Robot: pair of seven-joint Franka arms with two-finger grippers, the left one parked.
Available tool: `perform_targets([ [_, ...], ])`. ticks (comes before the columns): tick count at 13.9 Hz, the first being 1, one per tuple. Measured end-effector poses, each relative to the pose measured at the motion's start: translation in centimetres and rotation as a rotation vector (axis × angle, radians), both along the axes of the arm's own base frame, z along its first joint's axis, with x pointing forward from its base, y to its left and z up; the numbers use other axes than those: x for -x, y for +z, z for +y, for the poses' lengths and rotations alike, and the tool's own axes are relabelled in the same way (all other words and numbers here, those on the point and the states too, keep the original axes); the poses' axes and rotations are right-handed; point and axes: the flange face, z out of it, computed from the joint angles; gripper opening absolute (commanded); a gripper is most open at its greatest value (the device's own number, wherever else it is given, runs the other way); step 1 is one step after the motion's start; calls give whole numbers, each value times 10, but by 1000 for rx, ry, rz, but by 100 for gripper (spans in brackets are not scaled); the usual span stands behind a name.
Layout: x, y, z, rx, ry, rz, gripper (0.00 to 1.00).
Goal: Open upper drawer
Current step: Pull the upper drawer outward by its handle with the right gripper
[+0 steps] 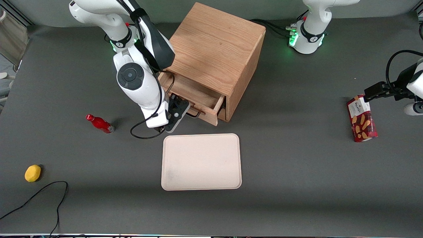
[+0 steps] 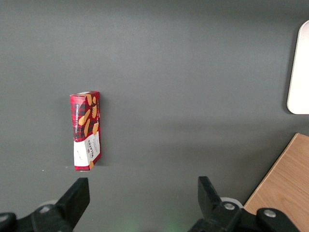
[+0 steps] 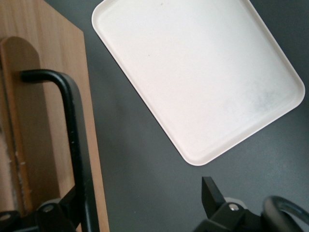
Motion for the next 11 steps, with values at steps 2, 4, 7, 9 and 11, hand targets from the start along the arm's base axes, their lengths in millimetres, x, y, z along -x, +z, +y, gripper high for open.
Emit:
perform_targets([
  [2,-3,-2,3,-1,1,-8,100],
  [4,-6,-3,5,-1,2,-12,100],
  [7,-11,-2,0,-3,13,-17,100],
  [9,-18,0,-11,-5,9,-22,100],
  [11,-26,3,-20,-8,14,-31,100],
])
